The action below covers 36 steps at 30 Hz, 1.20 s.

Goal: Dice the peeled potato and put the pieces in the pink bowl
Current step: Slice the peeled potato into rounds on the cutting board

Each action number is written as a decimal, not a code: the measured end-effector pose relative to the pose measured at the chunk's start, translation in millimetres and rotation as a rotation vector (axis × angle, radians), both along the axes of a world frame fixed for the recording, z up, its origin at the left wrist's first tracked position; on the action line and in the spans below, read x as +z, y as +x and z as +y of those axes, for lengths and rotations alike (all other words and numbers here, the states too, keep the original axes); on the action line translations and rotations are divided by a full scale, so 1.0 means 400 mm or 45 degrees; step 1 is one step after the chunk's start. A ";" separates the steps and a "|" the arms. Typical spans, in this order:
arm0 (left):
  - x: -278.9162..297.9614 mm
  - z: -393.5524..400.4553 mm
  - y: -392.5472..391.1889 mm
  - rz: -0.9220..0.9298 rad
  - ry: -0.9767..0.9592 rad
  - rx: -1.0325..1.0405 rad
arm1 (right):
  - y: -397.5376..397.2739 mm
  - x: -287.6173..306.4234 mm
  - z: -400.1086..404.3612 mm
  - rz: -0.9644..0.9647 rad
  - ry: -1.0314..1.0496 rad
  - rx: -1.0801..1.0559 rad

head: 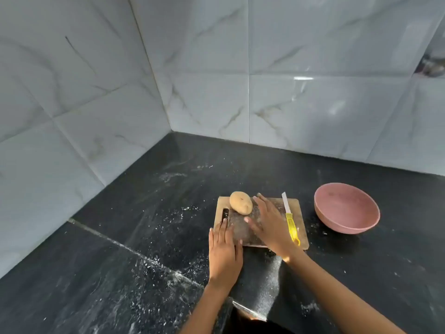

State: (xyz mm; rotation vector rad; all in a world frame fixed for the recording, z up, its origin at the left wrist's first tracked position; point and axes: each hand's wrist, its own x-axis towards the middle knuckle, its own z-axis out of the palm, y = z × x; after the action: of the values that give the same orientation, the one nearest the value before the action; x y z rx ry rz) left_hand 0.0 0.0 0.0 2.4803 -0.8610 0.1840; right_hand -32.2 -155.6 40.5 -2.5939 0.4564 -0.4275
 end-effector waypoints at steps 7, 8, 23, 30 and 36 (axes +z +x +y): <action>0.016 -0.013 0.046 0.122 -0.113 0.017 | 0.120 -0.012 0.013 0.013 0.119 0.021; 0.021 -0.017 0.054 0.120 -0.120 0.006 | 0.130 -0.011 0.009 0.005 0.128 0.009; 0.036 -0.111 0.156 0.372 -0.217 -0.169 | 0.077 -0.006 -0.054 0.113 0.600 -0.159; 0.045 -0.165 0.161 0.468 -0.272 -0.247 | -0.004 0.013 -0.086 0.107 0.472 -0.182; 0.068 -0.195 0.165 0.417 -0.179 -0.126 | -0.068 0.003 -0.132 0.282 0.122 -0.424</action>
State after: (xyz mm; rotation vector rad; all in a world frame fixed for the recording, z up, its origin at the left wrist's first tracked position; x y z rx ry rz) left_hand 66.0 -78.1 27.0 2.2471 -0.7974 -0.1860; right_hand -59.4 -208.5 41.7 -2.4851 0.9689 -0.2188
